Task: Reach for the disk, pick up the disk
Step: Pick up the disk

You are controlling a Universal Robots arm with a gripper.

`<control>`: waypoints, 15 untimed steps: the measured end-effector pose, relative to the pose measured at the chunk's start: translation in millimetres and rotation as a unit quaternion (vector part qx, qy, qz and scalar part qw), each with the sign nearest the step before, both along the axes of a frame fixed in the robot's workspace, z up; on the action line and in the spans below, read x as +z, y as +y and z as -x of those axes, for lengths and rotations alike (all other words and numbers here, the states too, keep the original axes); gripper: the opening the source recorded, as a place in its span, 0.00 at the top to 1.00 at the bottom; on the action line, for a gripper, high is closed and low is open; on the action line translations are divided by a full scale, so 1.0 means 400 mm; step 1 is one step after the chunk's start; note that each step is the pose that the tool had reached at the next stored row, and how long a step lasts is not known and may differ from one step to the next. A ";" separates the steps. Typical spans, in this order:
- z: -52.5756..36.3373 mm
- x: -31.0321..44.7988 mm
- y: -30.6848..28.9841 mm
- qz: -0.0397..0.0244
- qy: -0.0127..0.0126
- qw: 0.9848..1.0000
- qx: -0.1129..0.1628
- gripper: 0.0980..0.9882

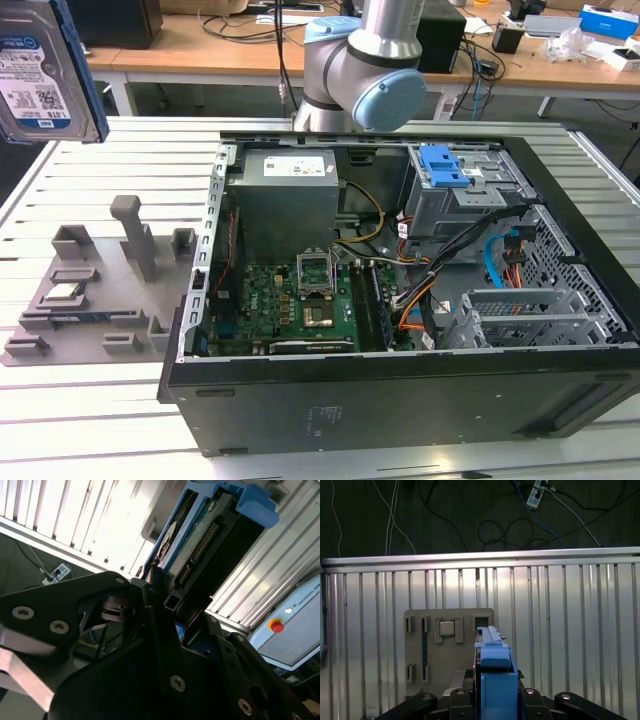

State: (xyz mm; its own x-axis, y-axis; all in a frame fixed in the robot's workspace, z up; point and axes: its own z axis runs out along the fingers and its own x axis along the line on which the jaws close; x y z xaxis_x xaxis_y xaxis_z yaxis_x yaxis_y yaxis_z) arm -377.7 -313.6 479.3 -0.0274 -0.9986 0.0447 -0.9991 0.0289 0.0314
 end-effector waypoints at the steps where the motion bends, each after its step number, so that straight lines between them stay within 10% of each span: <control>1: 0.000 0.006 0.000 0.000 0.000 1.000 0.000 0.70; 8: 0.000 0.071 0.005 0.000 0.000 1.000 0.000 0.70; 15: 0.000 0.077 0.005 0.000 0.000 1.000 0.000 0.70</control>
State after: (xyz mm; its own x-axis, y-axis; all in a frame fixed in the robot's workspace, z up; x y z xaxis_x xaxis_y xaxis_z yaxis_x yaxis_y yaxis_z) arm -377.7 -311.5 510.1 -0.0275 -0.9986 0.0447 -0.9991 0.0289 0.0315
